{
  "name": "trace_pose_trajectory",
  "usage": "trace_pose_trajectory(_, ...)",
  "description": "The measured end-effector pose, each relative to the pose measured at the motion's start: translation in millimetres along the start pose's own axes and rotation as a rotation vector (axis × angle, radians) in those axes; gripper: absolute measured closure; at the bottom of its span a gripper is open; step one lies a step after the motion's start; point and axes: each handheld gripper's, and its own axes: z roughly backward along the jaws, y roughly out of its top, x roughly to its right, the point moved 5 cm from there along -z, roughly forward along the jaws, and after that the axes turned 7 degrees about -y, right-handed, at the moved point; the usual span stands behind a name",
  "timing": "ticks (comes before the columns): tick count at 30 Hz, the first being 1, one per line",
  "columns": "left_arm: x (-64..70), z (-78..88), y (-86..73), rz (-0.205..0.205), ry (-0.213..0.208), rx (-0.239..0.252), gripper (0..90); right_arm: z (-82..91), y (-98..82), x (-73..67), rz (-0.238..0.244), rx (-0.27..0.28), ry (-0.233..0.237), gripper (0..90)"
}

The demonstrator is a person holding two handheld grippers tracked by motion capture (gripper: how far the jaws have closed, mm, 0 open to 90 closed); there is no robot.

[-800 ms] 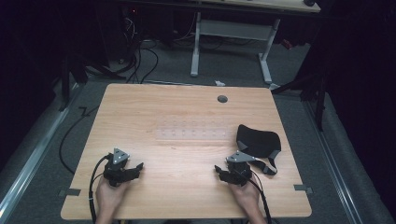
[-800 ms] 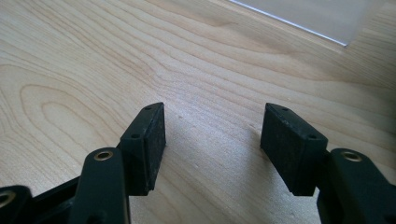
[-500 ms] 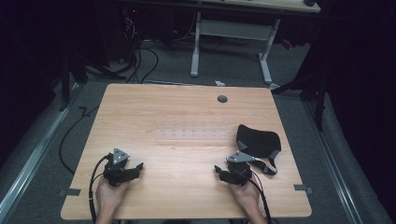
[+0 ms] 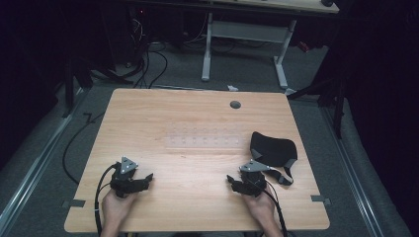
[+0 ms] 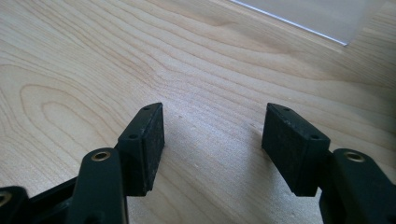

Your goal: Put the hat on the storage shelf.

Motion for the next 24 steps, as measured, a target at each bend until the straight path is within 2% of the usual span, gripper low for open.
trace_pose_trajectory(8, 0.2, 0.2, -0.1, 0.001, 0.001, 0.0, 23.8, 2.2, -1.7, -2.1, 0.004, 0.002, 0.007, 39.4)
trace_pose_trajectory(14, 0.3, 0.1, 0.0, 0.003, 0.0, 0.002, 23.8, 2.3, -1.2, -2.0, -0.011, -0.001, -0.012, 41.7)
trace_pose_trajectory(24, 0.1, 0.1, 0.0, 0.003, 0.0, 0.001, 23.5, 6.9, -1.4, -0.8, -0.042, 0.003, 0.008, 42.6)
